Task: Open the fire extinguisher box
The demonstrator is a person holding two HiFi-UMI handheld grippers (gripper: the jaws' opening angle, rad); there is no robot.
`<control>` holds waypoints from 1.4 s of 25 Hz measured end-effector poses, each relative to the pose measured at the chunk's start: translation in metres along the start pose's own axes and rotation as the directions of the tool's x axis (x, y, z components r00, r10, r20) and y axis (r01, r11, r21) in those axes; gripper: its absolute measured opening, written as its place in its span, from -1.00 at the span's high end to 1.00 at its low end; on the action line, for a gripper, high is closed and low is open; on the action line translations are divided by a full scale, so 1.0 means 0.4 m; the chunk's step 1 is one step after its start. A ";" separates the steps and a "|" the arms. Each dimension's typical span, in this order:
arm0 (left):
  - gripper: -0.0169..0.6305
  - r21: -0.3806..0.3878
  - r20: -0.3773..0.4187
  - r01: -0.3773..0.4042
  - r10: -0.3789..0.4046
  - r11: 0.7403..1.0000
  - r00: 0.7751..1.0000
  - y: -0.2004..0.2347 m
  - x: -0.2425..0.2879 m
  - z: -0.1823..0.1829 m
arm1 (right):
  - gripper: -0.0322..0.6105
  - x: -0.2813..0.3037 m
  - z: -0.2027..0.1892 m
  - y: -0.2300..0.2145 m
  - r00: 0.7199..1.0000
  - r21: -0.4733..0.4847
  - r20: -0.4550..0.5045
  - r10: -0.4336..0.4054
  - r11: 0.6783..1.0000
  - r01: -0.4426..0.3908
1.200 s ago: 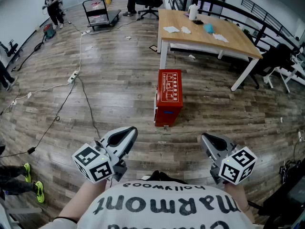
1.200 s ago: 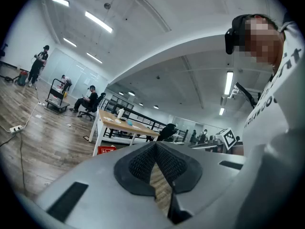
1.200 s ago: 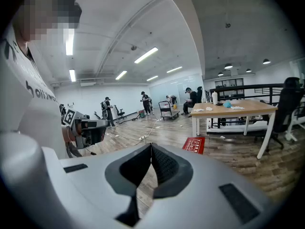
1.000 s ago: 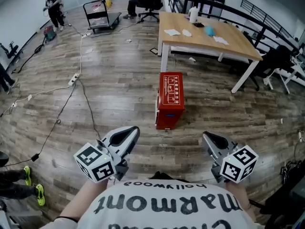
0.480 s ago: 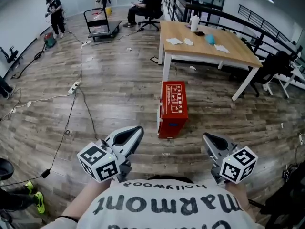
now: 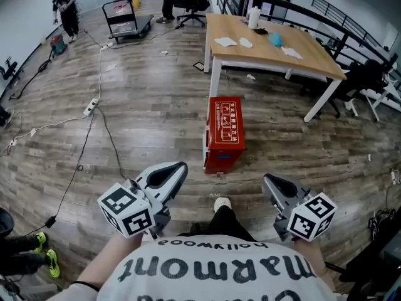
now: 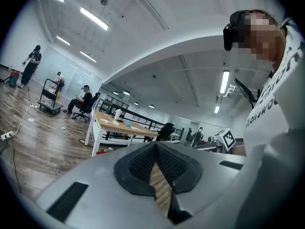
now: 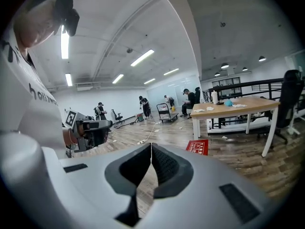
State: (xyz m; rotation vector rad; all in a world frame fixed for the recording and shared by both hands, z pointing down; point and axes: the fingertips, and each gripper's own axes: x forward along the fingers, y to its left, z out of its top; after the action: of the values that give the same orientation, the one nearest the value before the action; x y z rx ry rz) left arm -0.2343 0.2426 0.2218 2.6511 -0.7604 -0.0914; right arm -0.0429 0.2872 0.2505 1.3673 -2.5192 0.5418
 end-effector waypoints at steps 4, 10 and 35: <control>0.92 0.002 -0.010 -0.025 0.025 1.000 1.000 0.032 0.046 -0.010 | 0.86 0.041 0.012 -0.062 1.000 0.005 0.001 0.014 1.000 -0.014; 0.92 -0.047 -0.015 -0.069 0.069 0.996 0.998 0.073 0.095 -0.005 | 0.86 0.107 0.028 -0.135 0.997 -0.011 -0.052 0.059 0.998 -0.059; 0.92 -0.208 0.014 -0.274 0.283 0.939 0.959 0.307 0.322 0.016 | 0.86 0.395 0.100 -0.345 0.915 -0.186 -0.233 0.330 0.908 -0.375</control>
State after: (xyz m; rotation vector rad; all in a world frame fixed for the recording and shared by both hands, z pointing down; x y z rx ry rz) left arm -0.1867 0.0769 0.2674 2.3302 -1.0726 -0.1431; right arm -0.0130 0.0818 0.3009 0.7386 -2.5769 0.4102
